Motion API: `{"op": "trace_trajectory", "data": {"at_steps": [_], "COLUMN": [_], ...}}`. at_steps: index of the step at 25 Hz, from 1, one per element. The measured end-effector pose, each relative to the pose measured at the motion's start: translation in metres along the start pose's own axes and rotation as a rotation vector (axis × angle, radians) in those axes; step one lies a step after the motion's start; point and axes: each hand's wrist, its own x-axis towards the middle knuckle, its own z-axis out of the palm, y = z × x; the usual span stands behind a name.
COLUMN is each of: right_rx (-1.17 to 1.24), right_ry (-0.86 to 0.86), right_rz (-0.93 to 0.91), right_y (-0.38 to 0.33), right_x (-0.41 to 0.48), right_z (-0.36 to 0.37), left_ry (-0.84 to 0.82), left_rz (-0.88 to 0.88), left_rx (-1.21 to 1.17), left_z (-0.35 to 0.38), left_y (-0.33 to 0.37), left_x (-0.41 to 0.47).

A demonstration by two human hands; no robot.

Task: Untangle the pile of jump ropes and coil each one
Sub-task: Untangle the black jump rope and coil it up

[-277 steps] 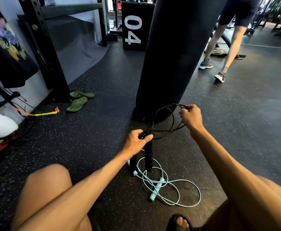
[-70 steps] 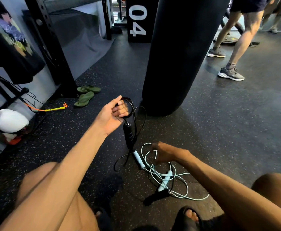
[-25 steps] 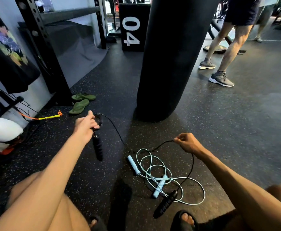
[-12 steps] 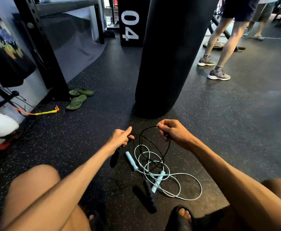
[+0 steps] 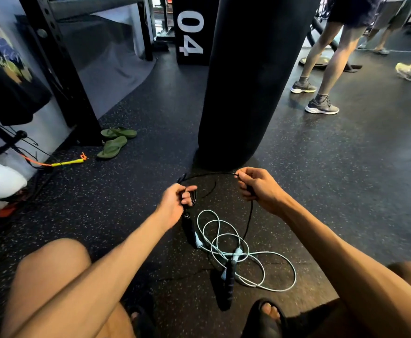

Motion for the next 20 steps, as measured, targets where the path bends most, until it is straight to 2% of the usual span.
{"op": "trace_trajectory", "data": {"at_steps": [1,4,9,12,15,20], "right_rx": [-0.03,-0.126,-0.279,-0.509,-0.872,-1.093], "right_ry": [0.01,0.029,0.045,0.062,0.004,-0.05], "right_rz": [0.004,0.031,0.061,0.091,0.155,0.237], "right_y": [0.001,0.009,0.022,0.049,0.095,0.164], "right_x": [-0.001,-0.004,-0.004,-0.002,0.002,-0.002], "right_z": [-0.002,-0.007,-0.009,-0.013,-0.014,-0.005], "left_ry": [-0.039,-0.064,0.016,0.092,0.164,0.232], "left_rz": [-0.016,-0.009,0.048,0.17,0.273,0.22], "left_rx": [-0.112,-0.225,-0.117,0.131,0.46,0.709], "left_z": [-0.001,-0.007,-0.006,-0.008,-0.007,-0.023], "left_y": [0.008,0.023,0.026,0.026,0.015,-0.047], "left_x": [-0.002,-0.005,-0.001,-0.004,-0.006,0.019]}}
